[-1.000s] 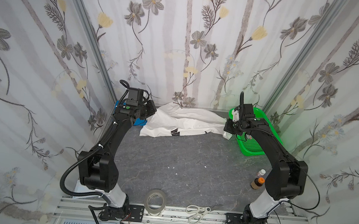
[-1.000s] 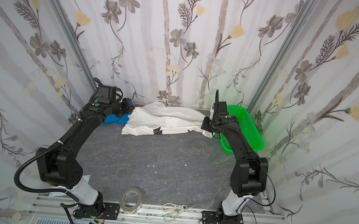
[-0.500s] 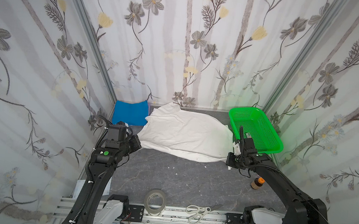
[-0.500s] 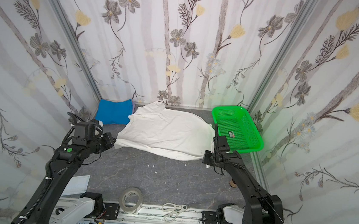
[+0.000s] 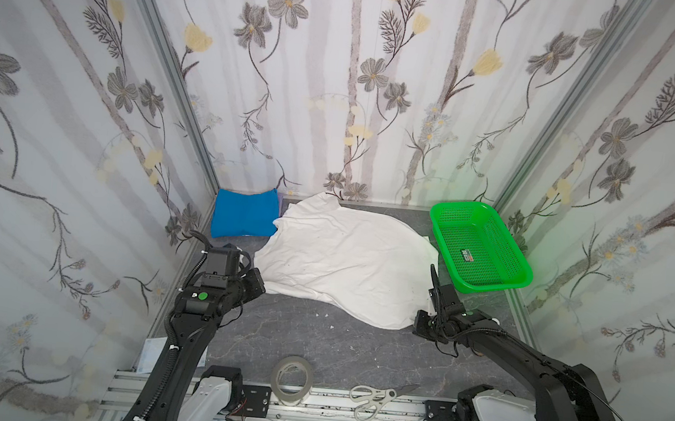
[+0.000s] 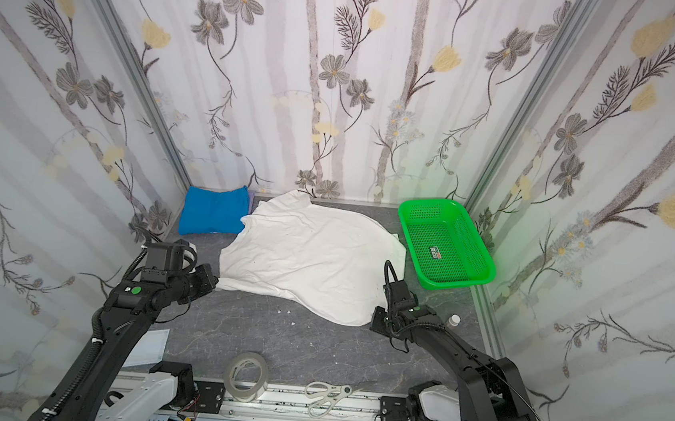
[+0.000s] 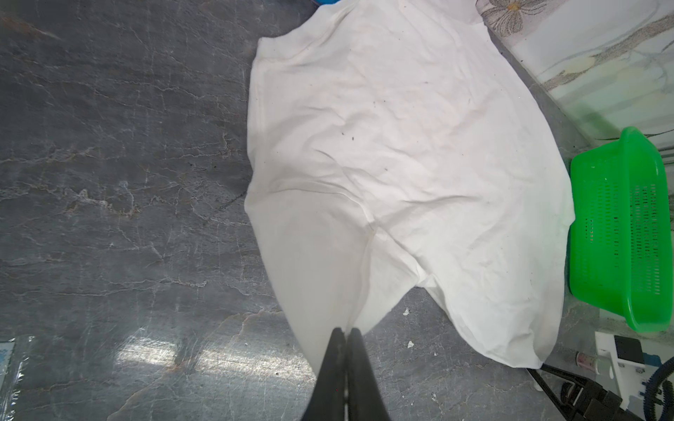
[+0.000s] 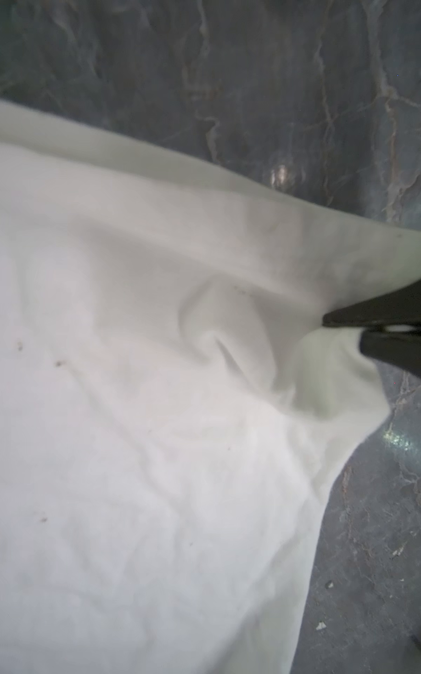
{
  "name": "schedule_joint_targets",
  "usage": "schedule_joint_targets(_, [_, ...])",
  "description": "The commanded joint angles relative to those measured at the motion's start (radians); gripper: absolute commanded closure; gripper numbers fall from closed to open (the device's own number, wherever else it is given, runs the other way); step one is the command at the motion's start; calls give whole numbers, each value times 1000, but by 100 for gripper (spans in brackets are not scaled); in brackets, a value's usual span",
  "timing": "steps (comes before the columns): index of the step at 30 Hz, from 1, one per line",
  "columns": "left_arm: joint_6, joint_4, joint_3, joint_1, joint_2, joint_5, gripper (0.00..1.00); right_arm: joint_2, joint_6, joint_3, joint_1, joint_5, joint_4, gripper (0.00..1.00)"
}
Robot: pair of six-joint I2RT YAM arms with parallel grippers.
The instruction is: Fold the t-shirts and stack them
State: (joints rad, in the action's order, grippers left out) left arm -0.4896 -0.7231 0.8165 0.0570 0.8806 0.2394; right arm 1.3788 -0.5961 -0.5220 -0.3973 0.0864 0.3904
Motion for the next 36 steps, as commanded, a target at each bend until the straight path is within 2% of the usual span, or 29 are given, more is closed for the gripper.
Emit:
schedule_joint_targets(1, [14,48,-1,-3,16,8,100,-29,-64,20,-5,-61,-45,71])
schedule_joint_targets(4, [22,48,4,-7,28,4,100,-58,-106,35,-8,-91,-22,59])
schedule_joint_targets(7, [32,48,9,-18,40,6,100,-112,-139,59,-17,-103,-12,54])
schedule_joint_targets(13, [42,58,13,-41,60,36,100,-191,-192,105,-41,-125,16,52])
schedule_joint_targets(20, [51,65,9,-67,64,58,100,-177,-275,88,-87,-234,103,49])
schedule_joint_targets(27, [54,70,10,-89,70,80,100,-146,-324,51,-120,-298,182,40])
schedule_joint_targets(36, [58,78,9,-117,70,103,100,-284,-360,44,-85,-273,233,35])
